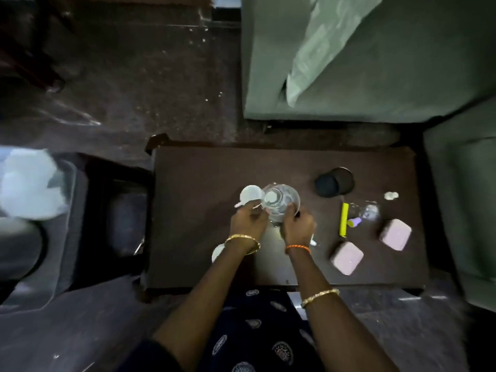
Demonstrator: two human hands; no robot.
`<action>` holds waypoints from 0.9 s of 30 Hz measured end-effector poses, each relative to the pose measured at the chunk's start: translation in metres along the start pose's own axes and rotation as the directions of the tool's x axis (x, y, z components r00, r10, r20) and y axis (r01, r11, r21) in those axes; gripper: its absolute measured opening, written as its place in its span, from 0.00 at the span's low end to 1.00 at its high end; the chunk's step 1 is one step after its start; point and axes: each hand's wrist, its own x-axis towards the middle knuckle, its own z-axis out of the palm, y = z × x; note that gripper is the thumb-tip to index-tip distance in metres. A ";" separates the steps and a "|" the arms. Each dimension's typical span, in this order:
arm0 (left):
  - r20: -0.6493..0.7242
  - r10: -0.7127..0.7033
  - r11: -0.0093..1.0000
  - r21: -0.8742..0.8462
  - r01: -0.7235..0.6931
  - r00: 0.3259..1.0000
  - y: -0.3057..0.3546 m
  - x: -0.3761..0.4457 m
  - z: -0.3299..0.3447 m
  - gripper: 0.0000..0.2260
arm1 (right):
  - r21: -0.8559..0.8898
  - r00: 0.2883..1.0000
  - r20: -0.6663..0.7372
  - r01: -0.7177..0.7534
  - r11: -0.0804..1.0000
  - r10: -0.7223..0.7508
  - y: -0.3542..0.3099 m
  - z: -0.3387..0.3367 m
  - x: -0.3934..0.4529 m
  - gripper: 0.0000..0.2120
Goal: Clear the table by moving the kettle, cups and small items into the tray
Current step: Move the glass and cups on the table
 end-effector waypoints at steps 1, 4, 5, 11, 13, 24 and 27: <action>0.040 -0.052 0.997 -0.056 0.055 0.998 0.009 0.010 0.019 0.12 | -0.033 0.999 0.009 -0.048 0.998 0.049 0.007 -0.005 0.021 0.16; 0.143 -0.159 0.973 -0.143 0.179 0.977 0.027 0.038 0.062 0.07 | -0.062 0.985 0.080 -0.146 0.987 0.151 0.024 -0.011 0.076 0.14; 0.178 -0.194 0.957 -0.180 0.226 0.965 0.033 0.047 0.073 0.07 | -0.071 0.978 0.098 -0.180 0.981 0.186 0.030 -0.009 0.092 0.14; 0.271 -0.329 0.875 -0.275 0.400 0.905 0.036 0.089 0.105 0.06 | -0.121 0.948 0.180 -0.244 0.962 0.263 0.057 0.011 0.141 0.14; 0.260 -0.350 0.872 -0.260 0.414 0.900 0.032 0.097 0.106 0.08 | -0.100 0.931 0.230 -0.268 0.958 0.284 0.064 0.019 0.147 0.14; 0.241 -0.332 0.907 -0.185 0.379 0.912 0.023 0.102 0.096 0.16 | 0.275 0.814 0.376 -0.555 0.785 0.443 0.068 0.030 0.135 0.13; 0.184 -0.292 0.928 -0.183 0.325 0.939 0.020 0.092 0.086 0.15 | 0.091 0.849 0.304 -0.477 0.874 0.432 0.067 0.026 0.132 0.16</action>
